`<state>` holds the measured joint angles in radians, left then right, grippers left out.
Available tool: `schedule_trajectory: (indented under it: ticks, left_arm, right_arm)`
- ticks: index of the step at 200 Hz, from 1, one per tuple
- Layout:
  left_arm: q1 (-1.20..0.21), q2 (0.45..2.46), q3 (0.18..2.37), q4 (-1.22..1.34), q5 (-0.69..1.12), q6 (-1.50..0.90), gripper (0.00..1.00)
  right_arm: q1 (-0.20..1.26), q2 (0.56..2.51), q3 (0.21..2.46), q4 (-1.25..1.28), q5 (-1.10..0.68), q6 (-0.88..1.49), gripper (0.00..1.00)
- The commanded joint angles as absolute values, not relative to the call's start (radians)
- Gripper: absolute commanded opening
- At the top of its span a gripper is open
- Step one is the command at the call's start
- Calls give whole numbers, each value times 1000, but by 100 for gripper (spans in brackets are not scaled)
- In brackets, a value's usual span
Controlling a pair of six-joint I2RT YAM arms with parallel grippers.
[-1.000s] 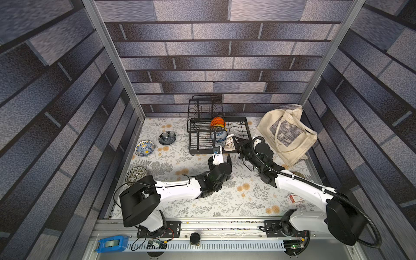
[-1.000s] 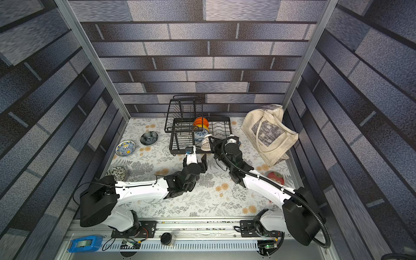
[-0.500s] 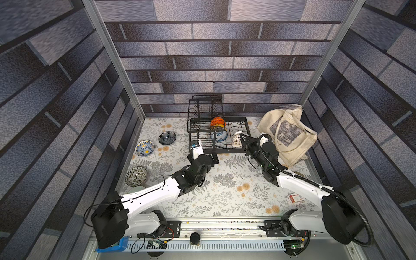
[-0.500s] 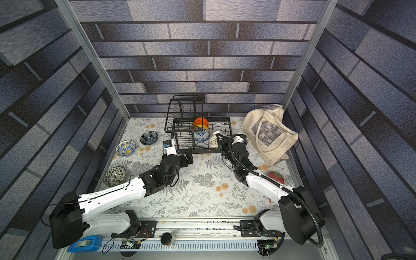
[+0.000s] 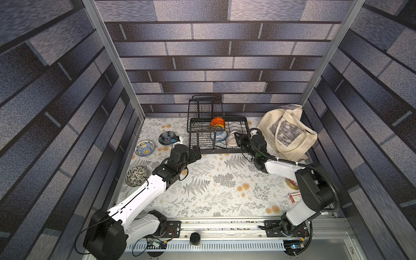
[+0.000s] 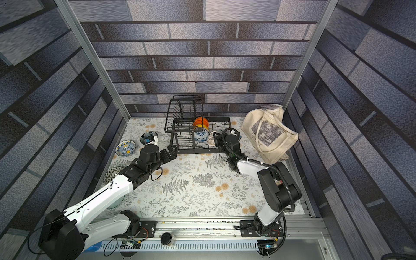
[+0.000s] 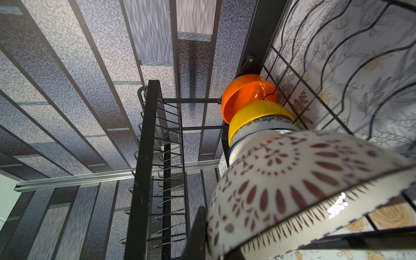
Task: Load bowls into a dish rack
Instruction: Place the bowl in the dish rack.
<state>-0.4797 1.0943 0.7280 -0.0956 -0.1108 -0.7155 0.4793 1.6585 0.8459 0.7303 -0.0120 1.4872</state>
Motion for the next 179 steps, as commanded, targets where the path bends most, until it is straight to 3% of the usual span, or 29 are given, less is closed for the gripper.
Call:
schedule_trajectory:
  ticks: [1,56,179]
  left_arm:
    - [-460,1108,747,-158,20,-745,100]
    - [-430,1137,747,-161,80,-761,100]
    - [-391,1190,759,-145,146,-757,100]
  right_arm:
    - [480,1699,916,846,-31,1490,0]
    - [482,1855,1001,925,-66,1602,0]
    - [521,2011,1109,1002,-90,1675,0]
